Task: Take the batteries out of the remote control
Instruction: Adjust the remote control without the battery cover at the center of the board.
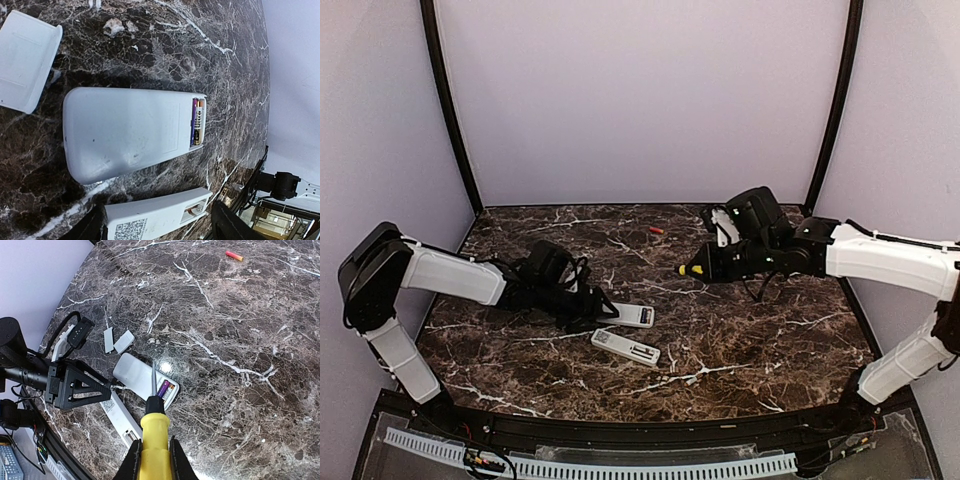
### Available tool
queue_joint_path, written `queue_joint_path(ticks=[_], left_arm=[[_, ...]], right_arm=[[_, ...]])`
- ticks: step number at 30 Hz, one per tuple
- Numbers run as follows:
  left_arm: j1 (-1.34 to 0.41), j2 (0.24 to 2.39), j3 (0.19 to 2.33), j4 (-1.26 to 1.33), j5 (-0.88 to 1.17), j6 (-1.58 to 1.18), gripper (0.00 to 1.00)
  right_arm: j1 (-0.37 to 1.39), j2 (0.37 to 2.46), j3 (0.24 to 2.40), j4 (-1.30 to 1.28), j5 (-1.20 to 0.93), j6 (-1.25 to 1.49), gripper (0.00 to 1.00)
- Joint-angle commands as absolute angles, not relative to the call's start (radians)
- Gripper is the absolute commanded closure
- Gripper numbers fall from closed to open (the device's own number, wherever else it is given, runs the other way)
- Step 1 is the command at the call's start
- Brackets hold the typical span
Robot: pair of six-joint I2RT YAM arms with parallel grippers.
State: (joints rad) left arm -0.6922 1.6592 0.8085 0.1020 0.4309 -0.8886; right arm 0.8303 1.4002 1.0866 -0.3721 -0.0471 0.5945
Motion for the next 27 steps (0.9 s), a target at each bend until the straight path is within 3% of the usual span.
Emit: queue_joint_path(ticks=[1,27], left_arm=[[-0.702,1.672,0.847,0.062,0.401,-0.857,0.29],[-0.704,1.816,0.989,0.032,0.324,-0.797,0.28]], right_arm=[[0.821,1.371,1.069,-0.355,-0.032,0.609,1.00],[0.815,1.366,1.062,-0.348,-0.035,0.615,1.00]])
